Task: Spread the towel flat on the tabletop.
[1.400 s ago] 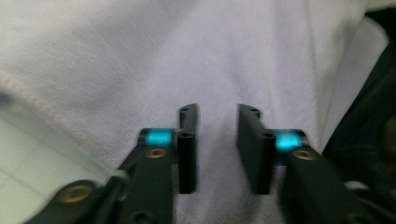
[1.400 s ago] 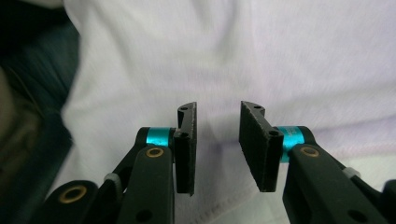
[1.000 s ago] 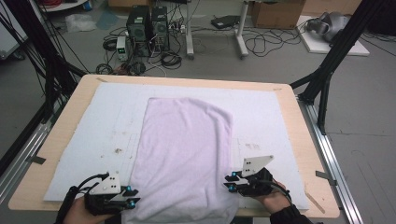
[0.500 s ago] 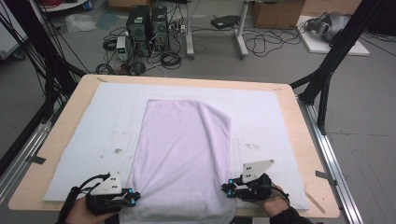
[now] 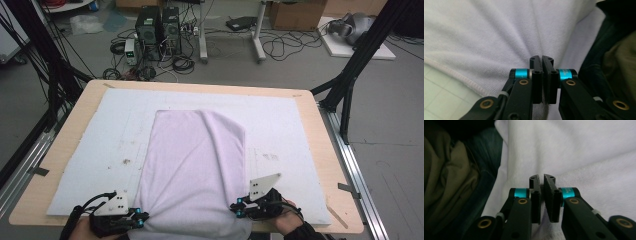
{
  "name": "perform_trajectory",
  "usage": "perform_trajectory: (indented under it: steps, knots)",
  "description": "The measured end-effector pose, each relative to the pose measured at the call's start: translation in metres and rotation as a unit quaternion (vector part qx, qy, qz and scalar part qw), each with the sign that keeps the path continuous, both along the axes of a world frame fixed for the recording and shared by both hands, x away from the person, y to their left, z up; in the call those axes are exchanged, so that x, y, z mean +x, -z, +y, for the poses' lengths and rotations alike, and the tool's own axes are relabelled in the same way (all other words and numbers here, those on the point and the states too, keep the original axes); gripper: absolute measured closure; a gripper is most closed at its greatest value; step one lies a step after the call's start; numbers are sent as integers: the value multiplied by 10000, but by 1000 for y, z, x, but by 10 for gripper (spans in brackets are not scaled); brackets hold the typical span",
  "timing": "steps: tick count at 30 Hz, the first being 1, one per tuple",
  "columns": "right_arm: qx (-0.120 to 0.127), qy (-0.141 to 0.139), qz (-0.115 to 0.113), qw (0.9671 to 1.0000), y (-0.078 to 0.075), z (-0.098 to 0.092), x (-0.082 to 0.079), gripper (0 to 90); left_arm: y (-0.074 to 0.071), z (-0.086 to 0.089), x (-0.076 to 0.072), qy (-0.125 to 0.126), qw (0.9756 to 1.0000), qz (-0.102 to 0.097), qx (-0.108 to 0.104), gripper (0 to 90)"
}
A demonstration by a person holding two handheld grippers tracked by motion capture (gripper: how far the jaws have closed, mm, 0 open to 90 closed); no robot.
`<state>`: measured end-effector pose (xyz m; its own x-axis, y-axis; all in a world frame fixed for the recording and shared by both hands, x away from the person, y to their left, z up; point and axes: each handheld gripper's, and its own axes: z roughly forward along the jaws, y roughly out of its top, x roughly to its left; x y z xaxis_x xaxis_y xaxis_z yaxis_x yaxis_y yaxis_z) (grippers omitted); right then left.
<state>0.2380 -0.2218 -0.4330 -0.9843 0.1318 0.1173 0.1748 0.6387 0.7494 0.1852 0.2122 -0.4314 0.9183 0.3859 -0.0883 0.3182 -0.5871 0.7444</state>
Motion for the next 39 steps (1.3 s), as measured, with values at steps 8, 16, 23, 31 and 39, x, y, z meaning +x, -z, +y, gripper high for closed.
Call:
perform_trajectory:
  steps: [8,16,23,31,39]
  knots:
    - [-403,400,-85,9984,6,10,12,730,8,-15,21,16,9999,5,146,824]
    - [81,-80,100,9999,-1,6,4,788,-4,4,-5,-42,10000,-34,13,682]
    - [-1,1276,-217,9916,-18,-15,53,671,-10,-6,43,-388,9988,-224,-175,613]
    - [-271,2558,-480,9651,-32,-19,168,620,-7,-23,109,-876,9952,-162,-416,595]
    - [-491,2915,100,9553,-5,-15,220,870,-2,-30,119,-903,9949,-247,-383,574]
